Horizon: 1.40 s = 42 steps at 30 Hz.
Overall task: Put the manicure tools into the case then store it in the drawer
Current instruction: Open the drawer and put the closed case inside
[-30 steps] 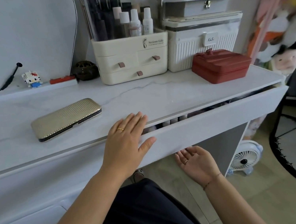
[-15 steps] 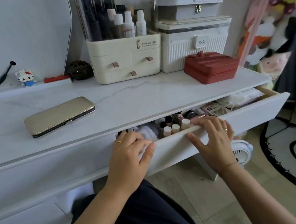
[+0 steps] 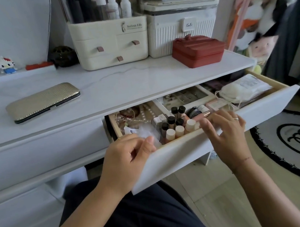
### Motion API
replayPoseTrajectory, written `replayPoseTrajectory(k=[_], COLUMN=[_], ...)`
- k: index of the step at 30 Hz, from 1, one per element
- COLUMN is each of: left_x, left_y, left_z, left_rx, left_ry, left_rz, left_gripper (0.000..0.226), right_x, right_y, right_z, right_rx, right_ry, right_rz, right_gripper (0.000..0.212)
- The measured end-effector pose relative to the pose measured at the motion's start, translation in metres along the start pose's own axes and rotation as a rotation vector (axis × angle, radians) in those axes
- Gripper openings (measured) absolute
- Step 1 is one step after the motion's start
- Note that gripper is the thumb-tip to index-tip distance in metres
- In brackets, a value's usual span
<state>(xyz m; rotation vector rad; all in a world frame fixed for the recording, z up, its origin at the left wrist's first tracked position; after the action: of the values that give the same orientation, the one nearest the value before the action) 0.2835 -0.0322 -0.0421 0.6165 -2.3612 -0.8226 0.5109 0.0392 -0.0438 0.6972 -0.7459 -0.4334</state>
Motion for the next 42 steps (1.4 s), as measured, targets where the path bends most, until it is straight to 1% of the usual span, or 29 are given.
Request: replayPoseTrajectory(k=[1, 4, 6, 7, 10, 14, 16, 18, 20, 23, 24, 26, 28, 30, 32, 33, 35, 36, 37, 39, 42], left_x=[0.000, 0.003, 0.002, 0.001, -0.007, -0.014, -0.011, 0.000, 0.023, 0.072, 0.089, 0.127, 0.159, 0.181, 0.195, 0.198, 0.197, 0.195, 0.194, 0.191, 0.174], left_y=[-0.002, -0.004, -0.005, -0.006, -0.009, -0.013, -0.011, -0.003, 0.014, 0.047, 0.058, 0.077, 0.090, 0.100, 0.107, 0.108, 0.108, 0.109, 0.112, 0.120, 0.118], left_z=[-0.003, -0.008, -0.011, -0.013, -0.017, -0.021, -0.021, -0.016, 0.001, 0.032, 0.043, 0.068, 0.094, 0.122, 0.154, 0.169, 0.185, 0.186, 0.184, 0.171, 0.147], left_rx=[0.010, 0.096, 0.131, 0.138, 0.149, 0.124, 0.104, 0.072, 0.065, 0.050, 0.054, 0.082, 0.158, 0.266, 0.390, 0.463, 0.571, 0.579, 0.554, 0.475, 0.410], left_ry=[-0.007, -0.041, -0.064, -0.076, -0.109, -0.134, -0.142, -0.108, -0.029, 0.160, 0.226, 0.390, 0.571, 0.718, 0.789, 0.778, 0.682, 0.656, 0.661, 0.692, 0.650], left_rz=[0.012, 0.030, 0.054, 0.075, 0.143, 0.224, 0.226, 0.178, 0.066, -0.133, -0.181, -0.273, -0.307, -0.246, -0.110, -0.029, 0.127, 0.175, 0.187, 0.140, 0.034], left_gripper=[0.047, 0.044, 0.044, 0.042, 0.041, 0.045, 0.044, 0.041, 0.038, 0.036, 0.038, 0.043, 0.053, 0.072, 0.092, 0.101, 0.115, 0.115, 0.111, 0.101, 0.093], right_x=[0.004, 0.012, 0.016, 0.018, 0.023, 0.024, 0.022, 0.015, -0.001, -0.035, -0.050, -0.084, -0.121, -0.163, -0.207, -0.227, -0.260, -0.272, -0.281, -0.285, -0.268], right_y=[0.000, 0.004, 0.007, 0.008, 0.010, 0.012, 0.013, 0.018, 0.026, 0.045, 0.050, 0.059, 0.064, 0.066, 0.060, 0.055, 0.049, 0.048, 0.046, 0.044, 0.053], right_z=[-0.001, -0.006, -0.007, -0.007, -0.011, -0.011, -0.007, 0.005, 0.028, 0.078, 0.097, 0.136, 0.169, 0.194, 0.210, 0.217, 0.225, 0.227, 0.229, 0.232, 0.214], right_rx=[0.010, 0.010, -0.009, -0.020, -0.090, -0.117, -0.099, -0.064, -0.023, 0.042, 0.069, 0.128, 0.149, 0.079, -0.054, -0.113, -0.257, -0.336, -0.422, -0.556, -0.630], right_ry=[0.009, 0.087, 0.117, 0.121, 0.144, 0.089, 0.052, 0.030, 0.044, 0.141, 0.176, 0.254, 0.315, 0.371, 0.411, 0.427, 0.477, 0.509, 0.546, 0.613, 0.655], right_rz=[-0.001, 0.019, 0.022, 0.021, 0.009, 0.021, 0.044, 0.096, 0.205, 0.383, 0.443, 0.558, 0.647, 0.749, 0.877, 0.930, 0.976, 0.975, 0.972, 0.966, 0.898], right_gripper=[0.034, 0.062, 0.071, 0.071, 0.059, 0.062, 0.061, 0.062, 0.060, 0.032, 0.027, 0.030, 0.037, 0.049, 0.056, 0.055, 0.042, 0.031, 0.024, 0.017, 0.014])
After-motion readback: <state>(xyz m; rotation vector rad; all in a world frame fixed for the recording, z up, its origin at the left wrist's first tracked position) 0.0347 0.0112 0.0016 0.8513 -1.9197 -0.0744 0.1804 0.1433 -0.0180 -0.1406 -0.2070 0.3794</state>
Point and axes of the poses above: each hand's wrist, its own y-axis towards the middle knuckle, its own x-axis out of the back of the hand, z = x × y, the point moved 10 cm from there along y, towards the middle knuckle, and after that the axes turned 15 degrees about -z, right-handed, at the moved point
